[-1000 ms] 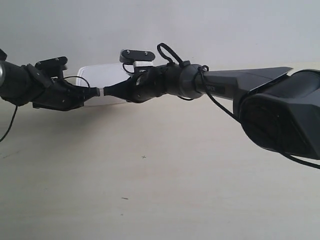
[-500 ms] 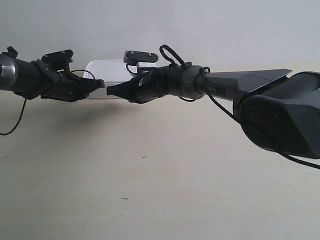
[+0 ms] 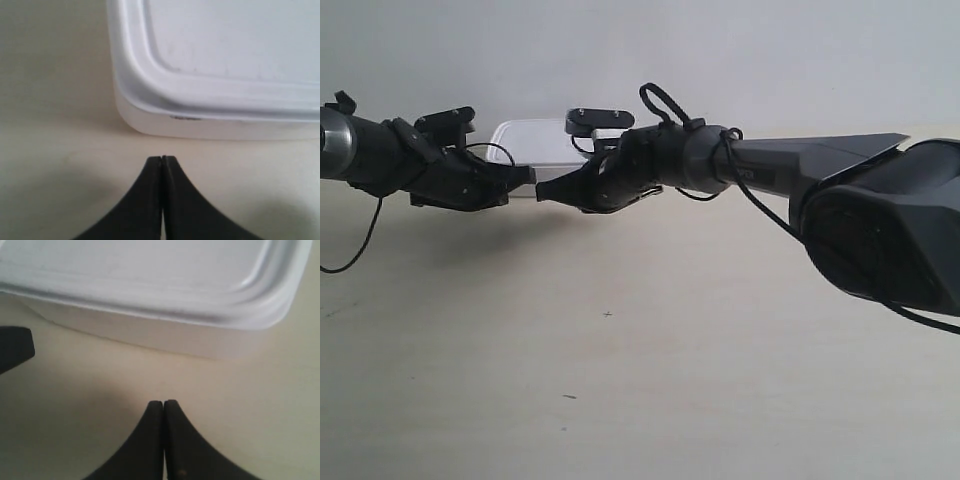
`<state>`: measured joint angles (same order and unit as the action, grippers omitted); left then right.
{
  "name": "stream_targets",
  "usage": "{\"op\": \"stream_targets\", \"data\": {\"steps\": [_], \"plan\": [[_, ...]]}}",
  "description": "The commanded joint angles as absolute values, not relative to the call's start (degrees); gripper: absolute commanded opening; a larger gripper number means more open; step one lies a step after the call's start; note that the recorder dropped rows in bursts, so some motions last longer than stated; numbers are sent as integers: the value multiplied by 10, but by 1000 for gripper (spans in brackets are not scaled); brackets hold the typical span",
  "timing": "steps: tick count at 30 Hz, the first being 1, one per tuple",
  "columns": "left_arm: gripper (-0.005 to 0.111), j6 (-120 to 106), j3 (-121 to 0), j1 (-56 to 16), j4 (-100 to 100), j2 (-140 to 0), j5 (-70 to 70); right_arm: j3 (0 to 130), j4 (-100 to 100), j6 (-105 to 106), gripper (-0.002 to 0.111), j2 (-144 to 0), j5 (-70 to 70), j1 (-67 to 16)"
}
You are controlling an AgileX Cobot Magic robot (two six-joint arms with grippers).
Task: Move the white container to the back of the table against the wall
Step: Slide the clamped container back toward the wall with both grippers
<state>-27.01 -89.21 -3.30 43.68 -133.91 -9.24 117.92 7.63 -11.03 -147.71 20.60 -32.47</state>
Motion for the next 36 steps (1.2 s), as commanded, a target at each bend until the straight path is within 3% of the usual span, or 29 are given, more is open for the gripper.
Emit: {"op": "stream_targets", "data": {"steps": [1,11,23,36], "plan": [[0,-271,-895,-34,437,-1337,-94,1184,69,-48,0,-1450,266,-323],[0,-272,-896,-41,438,-1337,-93,1139,117,111,0,-1374,392,-334],[0,-273,-929,-74,438,-1340,-64,859,192,210,0,-1191,259,-334],[0,-289,-992,-87,437,-1384,-61,778,192,210,0,-1098,195,-334]]}}
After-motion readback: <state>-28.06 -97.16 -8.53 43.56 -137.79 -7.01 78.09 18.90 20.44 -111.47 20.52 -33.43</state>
